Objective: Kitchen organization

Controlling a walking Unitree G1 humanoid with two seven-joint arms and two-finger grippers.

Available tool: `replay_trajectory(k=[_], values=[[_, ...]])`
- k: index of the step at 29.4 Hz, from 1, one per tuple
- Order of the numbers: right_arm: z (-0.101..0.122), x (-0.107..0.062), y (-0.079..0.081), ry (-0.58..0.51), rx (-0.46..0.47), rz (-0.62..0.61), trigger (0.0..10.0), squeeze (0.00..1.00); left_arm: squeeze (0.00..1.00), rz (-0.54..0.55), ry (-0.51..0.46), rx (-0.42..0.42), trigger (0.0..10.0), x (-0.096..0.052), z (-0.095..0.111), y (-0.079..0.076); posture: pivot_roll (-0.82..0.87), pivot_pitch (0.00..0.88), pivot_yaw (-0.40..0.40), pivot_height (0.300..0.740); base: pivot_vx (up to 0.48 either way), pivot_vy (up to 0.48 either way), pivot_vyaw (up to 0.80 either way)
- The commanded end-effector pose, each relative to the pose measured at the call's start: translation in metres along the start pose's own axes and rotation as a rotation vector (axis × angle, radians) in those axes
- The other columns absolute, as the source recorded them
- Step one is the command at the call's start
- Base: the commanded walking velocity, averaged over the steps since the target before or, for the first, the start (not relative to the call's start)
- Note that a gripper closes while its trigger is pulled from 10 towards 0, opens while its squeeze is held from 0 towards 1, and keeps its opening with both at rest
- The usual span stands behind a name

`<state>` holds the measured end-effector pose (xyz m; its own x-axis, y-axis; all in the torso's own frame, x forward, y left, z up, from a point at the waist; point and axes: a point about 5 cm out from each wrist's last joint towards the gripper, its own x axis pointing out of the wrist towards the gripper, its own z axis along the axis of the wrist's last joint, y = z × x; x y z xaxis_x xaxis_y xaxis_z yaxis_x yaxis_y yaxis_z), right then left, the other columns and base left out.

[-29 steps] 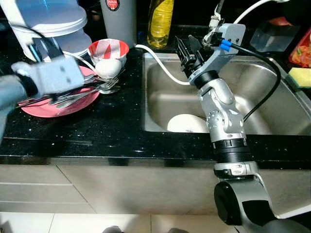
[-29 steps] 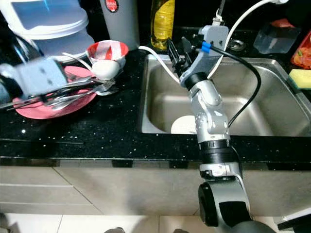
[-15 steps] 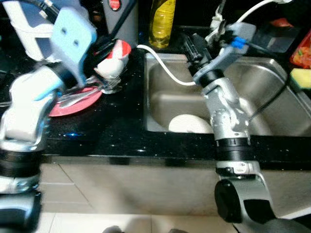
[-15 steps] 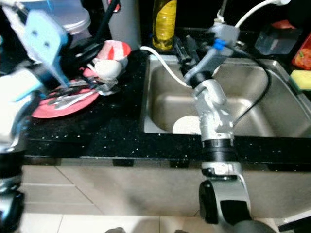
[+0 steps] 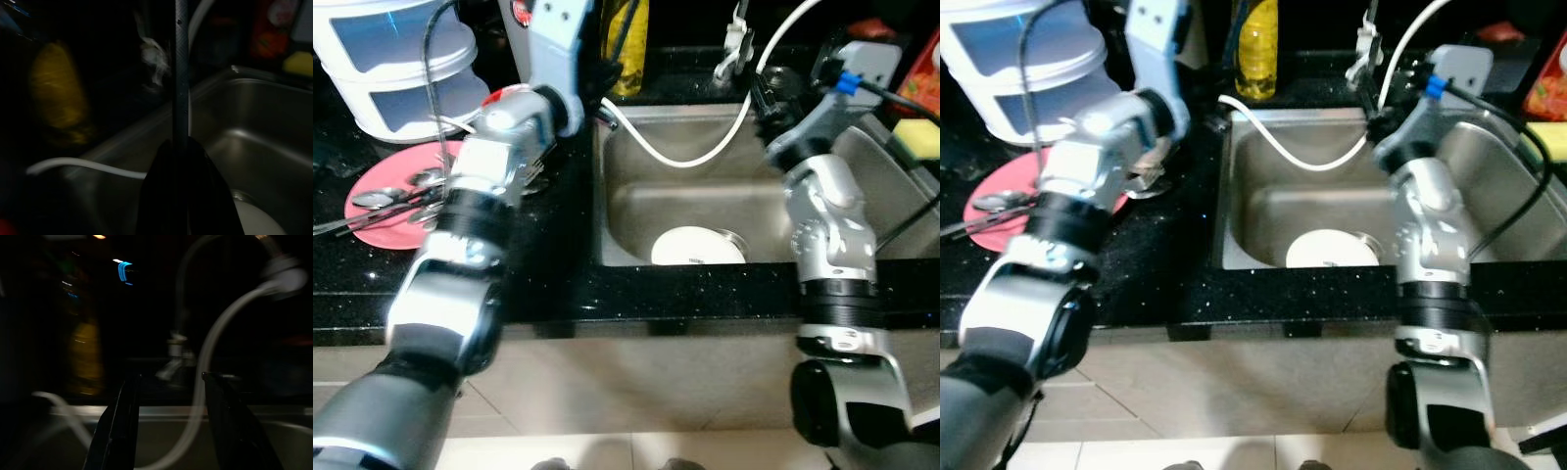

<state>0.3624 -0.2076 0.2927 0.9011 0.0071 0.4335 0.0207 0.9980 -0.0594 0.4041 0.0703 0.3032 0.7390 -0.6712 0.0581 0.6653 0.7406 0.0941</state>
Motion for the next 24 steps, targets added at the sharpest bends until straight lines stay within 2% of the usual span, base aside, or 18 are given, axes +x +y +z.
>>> replay_trajectory(k=[1, 5, 8, 10, 12, 17, 18, 19, 20, 24], values=[[-0.001, 0.005, 0.000, 0.026, -0.064, -0.019, 10.0, 0.00, 0.00, -0.067, 0.034, -0.026, 10.0, 0.008, -0.003, -0.010, -0.02, 0.021, 0.094, 0.740, 0.000, 0.000, 0.00], [0.003, 0.013, 0.000, 0.033, -0.093, 0.014, 10.0, 0.00, 0.00, -0.121, 0.105, -0.070, 10.0, 0.014, -0.017, -0.022, -0.04, 0.021, 0.105, 0.740, 0.000, 0.000, 0.00], [0.004, 0.016, 0.003, 0.057, -0.170, 0.086, 10.0, 0.00, 0.00, -0.124, 0.194, -0.156, 10.0, 0.017, -0.035, -0.028, -0.04, 0.026, 0.109, 0.740, 0.000, 0.000, 0.00], [0.004, 0.015, -0.004, 0.060, -0.246, 0.120, 10.0, 0.00, 0.00, -0.099, 0.257, -0.181, 10.0, 0.017, -0.051, -0.030, -0.03, 0.031, 0.104, 0.740, 0.000, 0.000, 0.00], [0.003, 0.013, -0.011, 0.078, -0.285, 0.140, 10.0, 0.00, 0.00, -0.080, 0.289, -0.179, 10.0, 0.017, -0.061, -0.031, -0.03, 0.035, 0.100, 0.740, 0.000, 0.000, 0.00], [0.001, 0.009, -0.018, 0.103, -0.263, 0.177, 10.0, 0.00, 0.00, -0.078, 0.332, -0.192, 10.0, 0.016, -0.076, -0.035, -0.02, 0.041, 0.094, 0.740, 0.000, 0.000, 0.00], [0.004, 0.008, -0.014, 0.081, -0.245, 0.207, 10.0, 0.00, 0.16, -0.056, 0.359, -0.207, 10.0, 0.014, -0.085, -0.036, -0.01, 0.045, 0.090, 0.740, 0.000, 0.000, 0.00], [0.004, 0.008, -0.014, 0.081, -0.245, 0.207, 10.0, 0.00, 0.16, -0.056, 0.359, -0.207, 10.0, 0.014, -0.085, -0.036, -0.01, 0.045, 0.090, 0.740, 0.000, 0.000, 0.00], [0.008, 0.008, -0.005, 0.040, -0.215, 0.258, 10.0, 0.00, 1.00, -0.033, 0.372, -0.225, 10.0, 0.013, -0.089, -0.035, -0.01, 0.044, 0.088, 0.740, 0.000, 0.000, 0.00], [0.014, 0.010, 0.004, -0.004, -0.192, 0.299, 10.0, 0.00, 1.00, -0.011, 0.347, -0.253, 10.0, 0.012, -0.087, -0.030, -0.01, 0.043, 0.087, 0.740, 0.000, 0.000, 0.00]])
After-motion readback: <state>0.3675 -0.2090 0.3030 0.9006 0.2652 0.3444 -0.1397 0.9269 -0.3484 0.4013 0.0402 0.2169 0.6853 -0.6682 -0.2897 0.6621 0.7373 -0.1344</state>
